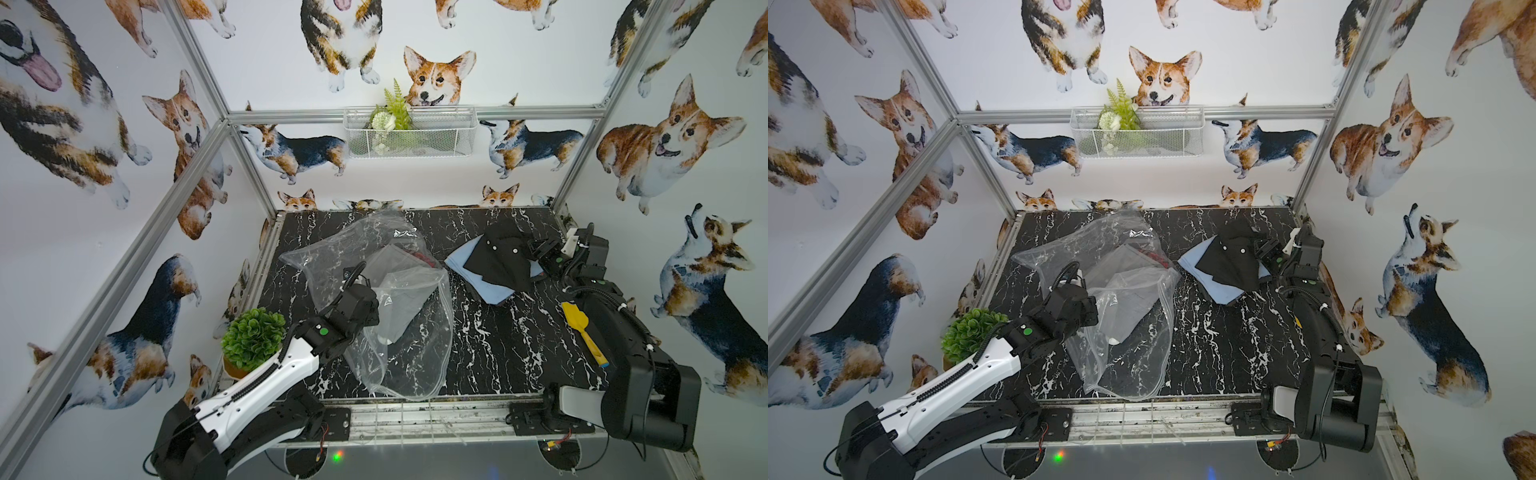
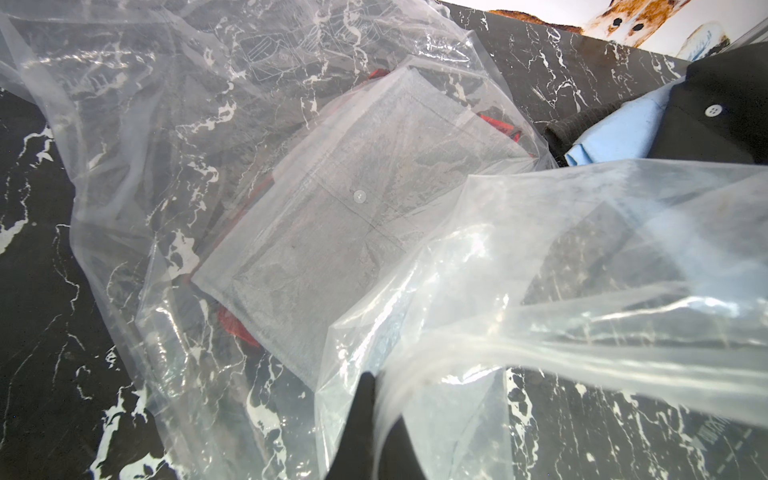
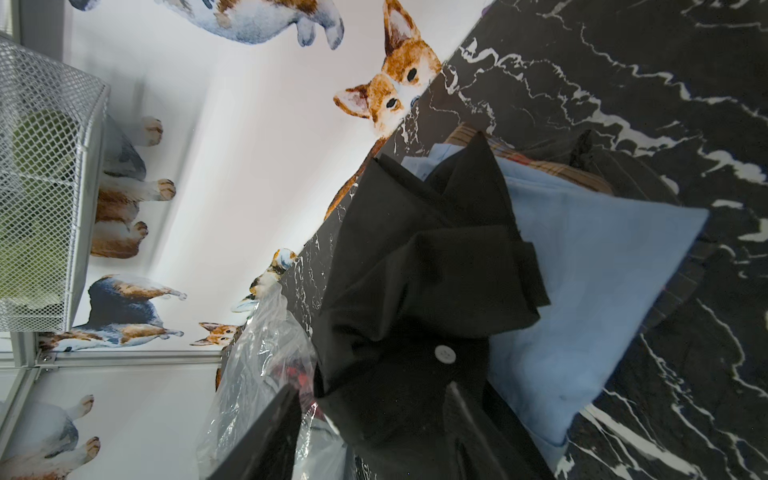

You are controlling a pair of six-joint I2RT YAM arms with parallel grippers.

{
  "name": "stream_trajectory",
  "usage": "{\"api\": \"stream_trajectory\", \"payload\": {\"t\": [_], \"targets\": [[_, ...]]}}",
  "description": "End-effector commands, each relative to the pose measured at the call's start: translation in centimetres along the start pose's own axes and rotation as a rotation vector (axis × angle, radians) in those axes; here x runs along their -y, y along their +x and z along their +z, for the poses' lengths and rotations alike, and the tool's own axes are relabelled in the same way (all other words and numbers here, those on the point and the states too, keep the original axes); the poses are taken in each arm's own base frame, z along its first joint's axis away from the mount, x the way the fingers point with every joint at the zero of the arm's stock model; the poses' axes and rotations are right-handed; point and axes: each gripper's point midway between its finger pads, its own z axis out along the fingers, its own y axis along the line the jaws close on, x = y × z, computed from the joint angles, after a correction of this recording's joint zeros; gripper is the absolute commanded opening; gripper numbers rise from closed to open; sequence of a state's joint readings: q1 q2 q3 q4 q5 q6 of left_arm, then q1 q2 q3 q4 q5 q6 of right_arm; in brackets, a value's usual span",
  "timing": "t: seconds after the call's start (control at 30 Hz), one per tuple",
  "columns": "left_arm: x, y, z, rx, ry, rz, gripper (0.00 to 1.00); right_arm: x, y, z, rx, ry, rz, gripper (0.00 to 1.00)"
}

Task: Take the shirt out of the vacuum bag
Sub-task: Place the shirt at the center of the board.

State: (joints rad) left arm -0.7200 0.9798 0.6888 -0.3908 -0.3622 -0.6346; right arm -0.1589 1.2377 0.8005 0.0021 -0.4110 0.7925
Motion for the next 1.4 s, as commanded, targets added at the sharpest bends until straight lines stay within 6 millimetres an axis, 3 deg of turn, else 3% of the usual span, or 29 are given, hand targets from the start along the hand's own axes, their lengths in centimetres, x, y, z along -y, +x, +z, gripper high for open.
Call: {"api": "stream_trajectory", "payload": {"t": [0.0,0.33,0.57,0.77,1.03,1.23,1.37], "targets": [[-0.4,0.3,0.0,-0.011,-0.012,-0.012,0.00,0.1,1.0,0.1,-0.034,-0.026,0.002,0.59],[0.1,0.6,0.4,-0.018,0.011,-0.035,0.00,2.8,4.3,0.5,-0.090,0.015,-0.022,0.61],[0.2,0.4,0.1,-0.013,0.018,-0.024,0.00,3.0,5.3,0.5,-0.087,0.042,-0.108,0.61],[0.1,0.6,0.1,-0.019,0.018,-0.021,0.00,4.0,7.2,2.0,-0.142,0.101,-0.173,0.61],[-0.1,0.6,-0.3,-0.016,0.021,-0.018,0.00,5.4,7.9,1.9,-0.118,0.307,-0.374,0.60],[-0.4,0.8,-0.6,-0.015,0.019,-0.011,0.00,6.2,7.5,2.0,-0.123,0.380,-0.388,0.60],[-0.6,1.1,-0.6,-0.020,0.020,-0.012,0.00,7.9,7.3,2.0,-0.126,0.471,-0.397,0.59]]}}
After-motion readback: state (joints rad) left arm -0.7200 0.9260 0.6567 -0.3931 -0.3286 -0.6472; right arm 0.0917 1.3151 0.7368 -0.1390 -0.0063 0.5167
